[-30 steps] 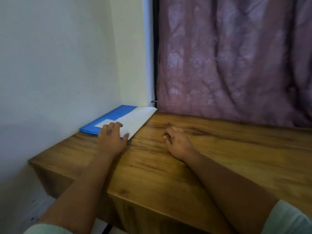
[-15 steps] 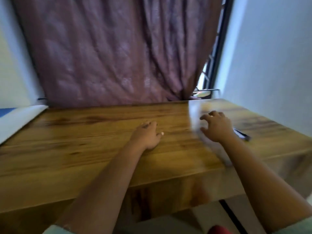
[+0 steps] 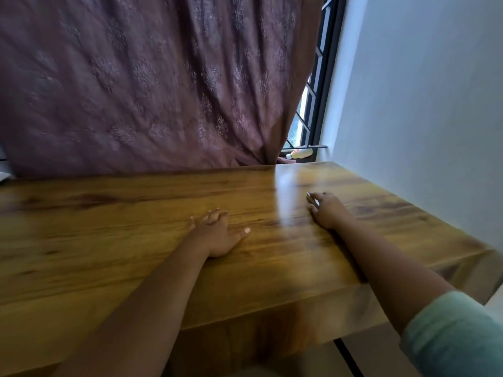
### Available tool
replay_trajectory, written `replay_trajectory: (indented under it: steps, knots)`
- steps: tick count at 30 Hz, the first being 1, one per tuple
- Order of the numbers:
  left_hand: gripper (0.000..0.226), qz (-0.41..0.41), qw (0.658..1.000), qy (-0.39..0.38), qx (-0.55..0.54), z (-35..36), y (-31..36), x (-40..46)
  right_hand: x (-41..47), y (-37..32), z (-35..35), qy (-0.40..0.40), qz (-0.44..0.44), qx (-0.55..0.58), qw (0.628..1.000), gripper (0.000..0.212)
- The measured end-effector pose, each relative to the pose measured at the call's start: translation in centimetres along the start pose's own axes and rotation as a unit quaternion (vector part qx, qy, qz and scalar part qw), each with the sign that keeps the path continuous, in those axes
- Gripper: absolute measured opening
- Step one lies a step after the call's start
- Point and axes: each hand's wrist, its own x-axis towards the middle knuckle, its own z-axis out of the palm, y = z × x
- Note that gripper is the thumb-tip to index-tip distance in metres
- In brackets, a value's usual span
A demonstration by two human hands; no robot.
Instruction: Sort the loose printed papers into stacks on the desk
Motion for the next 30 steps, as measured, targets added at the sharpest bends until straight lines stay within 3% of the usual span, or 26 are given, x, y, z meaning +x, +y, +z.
replay_trajectory:
  steps: [8, 12, 16, 23, 30]
  knots:
    - [0.087, -0.025, 1.000, 0.004, 0.005, -0.4, -1.5, 0.9, 6.8, -0.2, 1.7, 0.030, 0.041, 0.107, 0.993, 0.043]
    - [0.088, -0.025, 1.000, 0.001, 0.000, -0.4, -1.6, 1.0, 7.6, 0.6, 2.0, 0.025, 0.047, 0.094, 0.994, 0.053]
    - [0.090, -0.027, 1.000, -0.007, -0.006, -0.4, -1.7, 1.0, 7.3, 0.6, 2.0, 0.072, 0.080, 0.102, 0.989, 0.060]
    - [0.090, -0.021, 1.000, -0.011, -0.017, -0.5, -1.8, 1.0, 7.0, 0.9, 2.1, 0.114, 0.089, 0.135, 0.980, 0.049]
    - [0.089, -0.020, 1.000, -0.011, -0.018, -0.6, -1.7, 0.8, 7.0, 1.1, 2.2, 0.096, 0.073, 0.146, 0.982, 0.042]
